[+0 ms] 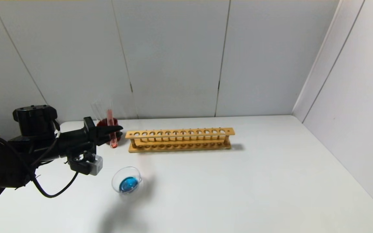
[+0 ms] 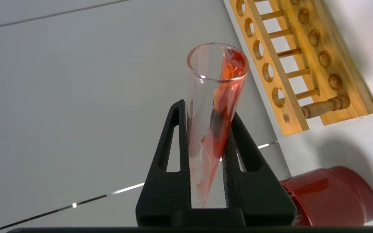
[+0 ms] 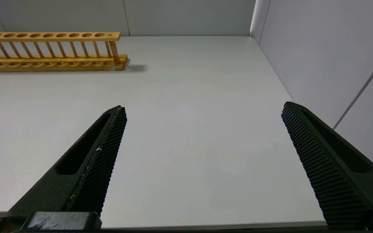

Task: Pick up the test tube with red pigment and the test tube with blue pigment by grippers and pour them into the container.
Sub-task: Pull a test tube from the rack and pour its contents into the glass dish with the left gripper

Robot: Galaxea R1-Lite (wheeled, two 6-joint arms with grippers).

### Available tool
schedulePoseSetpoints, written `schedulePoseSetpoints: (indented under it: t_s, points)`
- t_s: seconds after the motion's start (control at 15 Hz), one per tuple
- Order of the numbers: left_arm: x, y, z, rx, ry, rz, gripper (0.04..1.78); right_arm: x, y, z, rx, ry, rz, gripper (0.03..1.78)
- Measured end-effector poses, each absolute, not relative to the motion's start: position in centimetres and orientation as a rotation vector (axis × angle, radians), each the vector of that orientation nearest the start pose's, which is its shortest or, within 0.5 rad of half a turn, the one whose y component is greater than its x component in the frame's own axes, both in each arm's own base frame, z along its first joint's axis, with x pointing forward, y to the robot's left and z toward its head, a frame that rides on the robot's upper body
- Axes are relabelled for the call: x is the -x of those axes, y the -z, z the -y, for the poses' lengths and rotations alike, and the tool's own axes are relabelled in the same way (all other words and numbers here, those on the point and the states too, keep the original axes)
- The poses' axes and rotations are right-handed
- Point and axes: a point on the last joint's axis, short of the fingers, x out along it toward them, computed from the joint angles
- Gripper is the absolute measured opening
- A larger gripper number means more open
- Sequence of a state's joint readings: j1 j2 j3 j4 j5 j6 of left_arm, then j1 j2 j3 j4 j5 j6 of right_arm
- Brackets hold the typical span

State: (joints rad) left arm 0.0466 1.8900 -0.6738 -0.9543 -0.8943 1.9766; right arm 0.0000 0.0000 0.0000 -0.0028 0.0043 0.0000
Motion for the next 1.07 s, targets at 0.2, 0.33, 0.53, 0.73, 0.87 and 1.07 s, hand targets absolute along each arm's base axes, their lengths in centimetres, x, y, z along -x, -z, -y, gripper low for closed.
schedulePoseSetpoints:
  t_s: [0.2,0.33,0.53,0.73,0.87,1.07]
  points:
    - [-31.69,-12.37,0.26,-1.714,0.759,0.657,0.32,2.28,-7.58,-0.01,0.0,-0.004,0.003,1.75]
    - [-31.68,-12.4,0.25,-1.722,0.756,0.661,0.32,2.28,-7.58,-0.01,0.0,-0.004,0.003,1.75]
    - [-31.69,-12.42,0.23,-1.723,0.755,0.661,0.32,2.28,-7.58,-0.01,0.0,-0.004,0.003,1.75]
    - [-31.72,-12.45,0.22,-1.729,0.753,0.664,0.32,2.28,-7.58,-0.01,0.0,-0.004,0.003,1.75]
    - [-31.74,-12.49,0.21,-1.735,0.75,0.667,0.32,2.28,-7.58,-0.01,0.0,-0.004,0.003,1.75]
    - [-31.8,-12.68,0.21,-1.751,0.741,0.679,0.32,2.28,-7.57,-0.01,0.0,-0.004,0.002,1.75]
